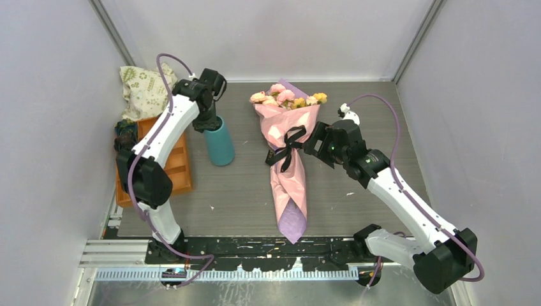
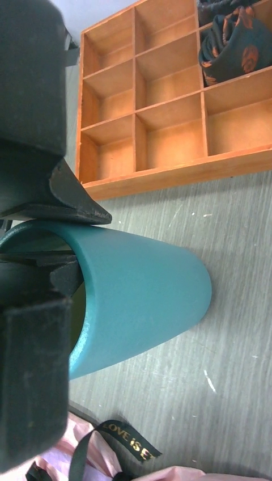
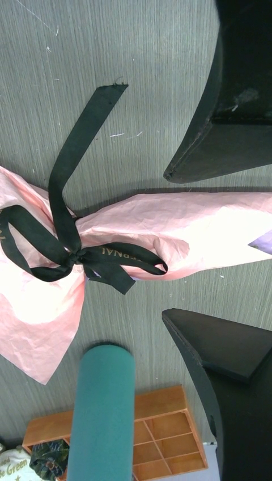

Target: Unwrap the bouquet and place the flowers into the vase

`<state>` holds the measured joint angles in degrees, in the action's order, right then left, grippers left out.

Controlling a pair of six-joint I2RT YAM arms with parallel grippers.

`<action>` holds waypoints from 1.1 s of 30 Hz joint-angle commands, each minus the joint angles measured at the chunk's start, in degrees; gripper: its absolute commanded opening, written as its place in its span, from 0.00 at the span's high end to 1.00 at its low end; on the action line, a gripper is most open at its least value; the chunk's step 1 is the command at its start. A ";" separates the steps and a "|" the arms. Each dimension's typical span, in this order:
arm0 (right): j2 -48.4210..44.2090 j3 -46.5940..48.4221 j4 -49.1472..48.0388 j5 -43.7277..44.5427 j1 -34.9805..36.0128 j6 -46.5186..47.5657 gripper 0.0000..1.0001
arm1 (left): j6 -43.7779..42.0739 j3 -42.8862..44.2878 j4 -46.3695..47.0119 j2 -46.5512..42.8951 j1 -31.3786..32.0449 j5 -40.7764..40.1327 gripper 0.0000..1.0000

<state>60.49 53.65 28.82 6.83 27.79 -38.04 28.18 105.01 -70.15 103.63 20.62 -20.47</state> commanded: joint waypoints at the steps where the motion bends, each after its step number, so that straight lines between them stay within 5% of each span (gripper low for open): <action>1: -1.03 0.40 -1.05 0.00 0.07 -0.40 0.13 | 1.95 -0.83 3.56 -6.41 2.71 -2.19 1.00; 12: 0.12 -0.46 -1.87 -0.93 0.07 -0.54 0.13 | 3.65 -4.24 3.50 -7.19 3.16 -2.71 0.70; 17: 0.78 -0.47 -2.54 -1.66 0.06 -0.69 0.13 | 3.64 -4.80 3.18 -9.58 3.13 -3.68 0.34; 28: 2.20 -1.01 -2.09 0.58 0.02 -0.37 0.13 | 3.96 2.07 1.16 -18.03 3.85 -6.89 0.31; 33: 7.66 -3.16 -4.76 0.57 0.02 -0.02 0.19 | 2.60 6.57 2.15 -25.64 9.93 -10.28 0.36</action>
<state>64.03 51.99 27.86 6.42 27.79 -38.24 31.31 107.09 -69.65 87.11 25.65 -26.50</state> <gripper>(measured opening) 0.842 0.660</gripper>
